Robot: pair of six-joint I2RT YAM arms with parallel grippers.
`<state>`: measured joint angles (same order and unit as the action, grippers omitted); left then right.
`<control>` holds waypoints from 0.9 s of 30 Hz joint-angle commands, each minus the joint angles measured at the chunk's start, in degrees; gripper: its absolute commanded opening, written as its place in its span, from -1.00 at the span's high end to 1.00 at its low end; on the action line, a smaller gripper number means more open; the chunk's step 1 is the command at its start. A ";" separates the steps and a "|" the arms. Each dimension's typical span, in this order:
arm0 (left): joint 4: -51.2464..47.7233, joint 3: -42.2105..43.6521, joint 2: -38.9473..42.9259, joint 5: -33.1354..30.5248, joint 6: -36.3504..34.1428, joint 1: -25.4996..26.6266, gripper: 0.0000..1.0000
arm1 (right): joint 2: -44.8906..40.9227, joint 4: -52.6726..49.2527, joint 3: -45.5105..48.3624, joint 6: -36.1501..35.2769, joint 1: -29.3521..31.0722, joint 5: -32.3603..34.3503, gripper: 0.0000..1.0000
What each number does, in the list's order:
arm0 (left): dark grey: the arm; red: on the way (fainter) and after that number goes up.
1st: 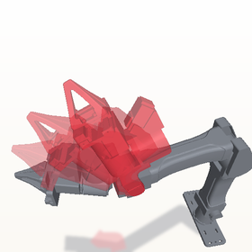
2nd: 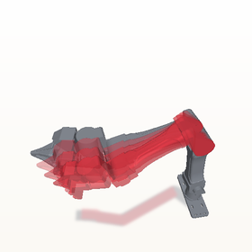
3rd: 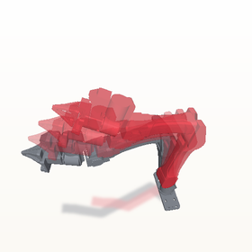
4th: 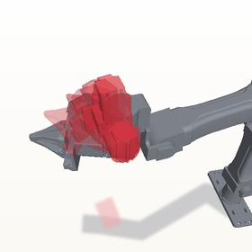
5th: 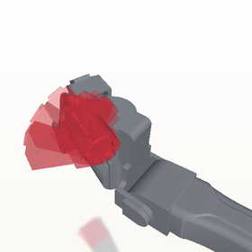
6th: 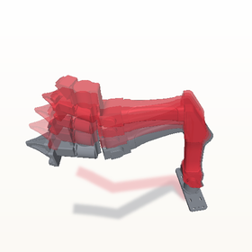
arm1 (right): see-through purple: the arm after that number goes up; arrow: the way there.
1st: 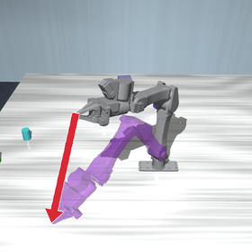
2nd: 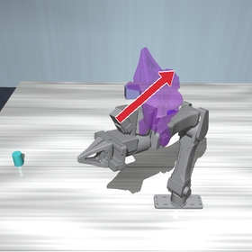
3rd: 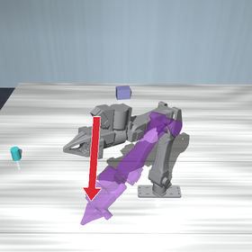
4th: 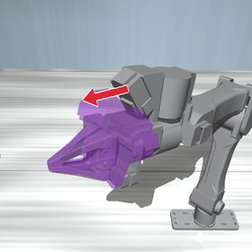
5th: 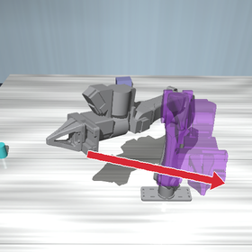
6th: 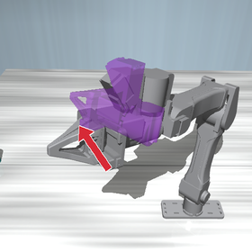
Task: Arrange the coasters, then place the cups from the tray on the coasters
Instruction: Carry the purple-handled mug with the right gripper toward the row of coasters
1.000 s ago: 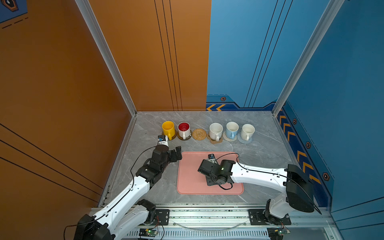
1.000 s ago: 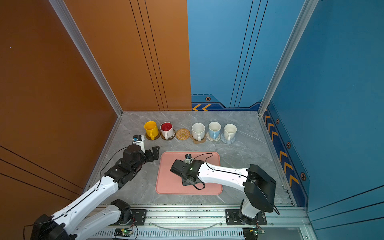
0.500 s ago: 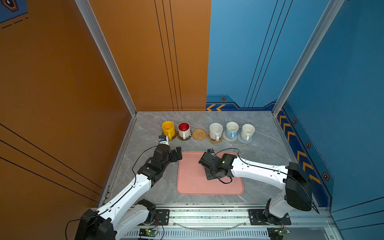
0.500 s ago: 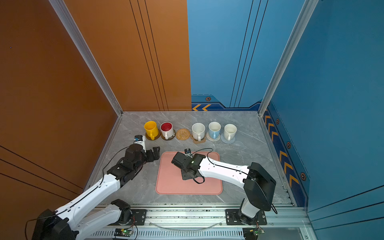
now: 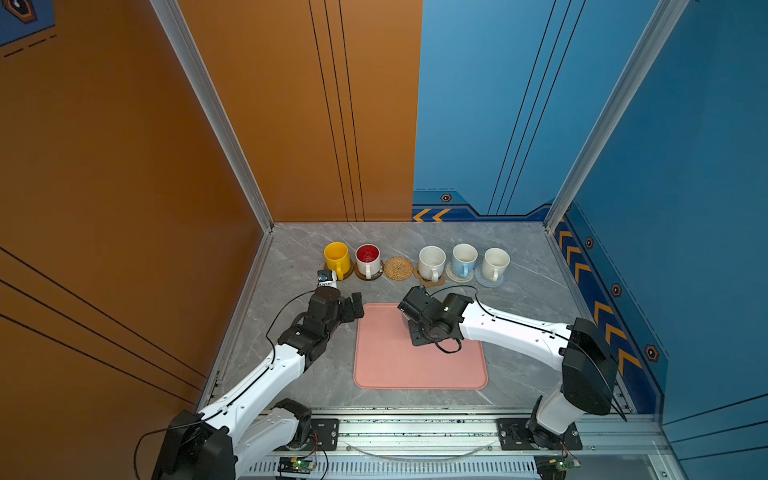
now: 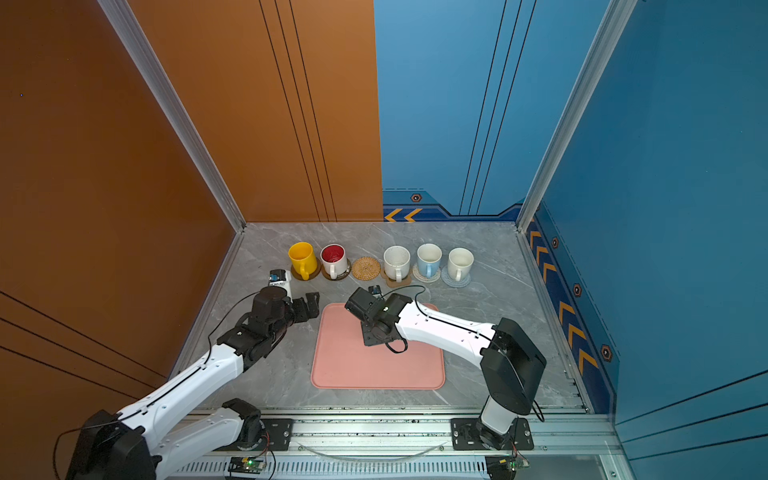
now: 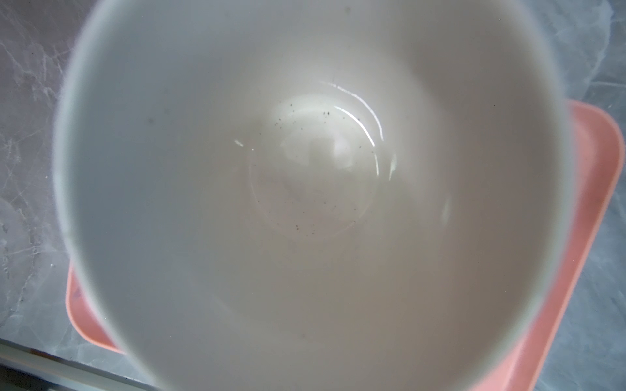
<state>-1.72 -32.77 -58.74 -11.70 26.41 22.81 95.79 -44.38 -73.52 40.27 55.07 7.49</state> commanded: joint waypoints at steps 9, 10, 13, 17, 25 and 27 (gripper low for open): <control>0.56 0.21 0.01 0.52 0.22 -1.27 -0.96 | 2.72 1.49 -7.45 -5.76 -4.16 0.14 1.00; 0.42 0.24 0.10 0.43 0.14 -1.37 -0.96 | 2.98 1.49 -7.94 -6.06 -4.40 0.07 1.00; 0.28 0.51 0.69 0.37 0.23 -1.54 -0.96 | 3.99 1.51 -9.45 -6.93 -5.24 -0.04 1.00; -0.29 0.65 1.62 0.36 0.33 -1.81 -0.96 | 5.74 1.49 -11.91 -8.38 -6.45 -0.51 1.00; -0.98 1.14 3.35 0.01 0.47 -2.19 -0.95 | 10.38 1.50 -18.20 -10.29 -8.56 -2.46 1.00; -1.19 1.25 3.71 -0.10 0.48 -2.20 -0.96 | 11.50 1.52 -19.58 -10.64 -9.05 -2.87 1.00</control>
<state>-1.56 -32.23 -56.03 -11.70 26.46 21.26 106.72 -44.38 -89.47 31.33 46.70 4.99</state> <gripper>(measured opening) 0.978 0.130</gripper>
